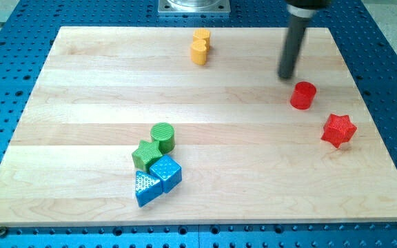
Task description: Move the red circle parallel to the yellow heart
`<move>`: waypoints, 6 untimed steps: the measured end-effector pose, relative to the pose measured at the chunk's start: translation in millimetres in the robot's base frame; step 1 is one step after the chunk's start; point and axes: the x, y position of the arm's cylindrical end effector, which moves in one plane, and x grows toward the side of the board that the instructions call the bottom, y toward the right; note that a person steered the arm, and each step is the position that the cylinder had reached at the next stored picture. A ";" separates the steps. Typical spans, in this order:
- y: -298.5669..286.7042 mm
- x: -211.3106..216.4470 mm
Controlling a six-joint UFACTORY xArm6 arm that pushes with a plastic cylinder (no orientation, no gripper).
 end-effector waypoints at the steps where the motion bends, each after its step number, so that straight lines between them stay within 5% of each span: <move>1: 47.9 65.1; 4: -33.1 23.1; 5: -159.0 20.9; 6: -197.8 23.8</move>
